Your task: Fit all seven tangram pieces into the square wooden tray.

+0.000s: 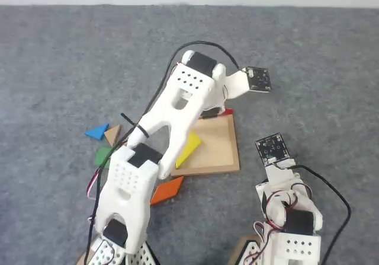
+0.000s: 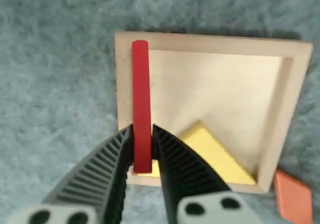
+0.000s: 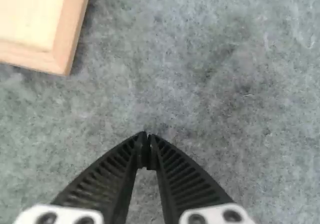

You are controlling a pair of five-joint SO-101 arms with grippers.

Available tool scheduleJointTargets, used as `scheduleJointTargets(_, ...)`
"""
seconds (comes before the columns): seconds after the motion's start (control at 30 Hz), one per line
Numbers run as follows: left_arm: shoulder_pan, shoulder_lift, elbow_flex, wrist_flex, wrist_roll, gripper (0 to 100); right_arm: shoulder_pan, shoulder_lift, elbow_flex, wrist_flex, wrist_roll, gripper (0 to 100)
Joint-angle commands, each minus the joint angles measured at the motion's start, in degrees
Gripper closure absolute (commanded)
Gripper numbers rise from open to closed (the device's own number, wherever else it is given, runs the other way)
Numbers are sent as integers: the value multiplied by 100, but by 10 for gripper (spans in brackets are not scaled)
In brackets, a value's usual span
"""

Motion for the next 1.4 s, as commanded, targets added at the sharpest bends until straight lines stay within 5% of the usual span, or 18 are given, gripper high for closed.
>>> scheduleJointTargets(0.0,-176,-53,-382,62,-114,967,-22,-92,97,4,44,991)
scheduleJointTargets(0.53,-281,325,-303,26,-105,964,-22,-92,97,4,44,991)
scheduleJointTargets(0.77,-334,264,-391,176,-105,839,-22,-92,97,4,44,991)
scheduleJointTargets(1.37,62,264,-356,589,-70,838,-22,-92,97,4,44,991)
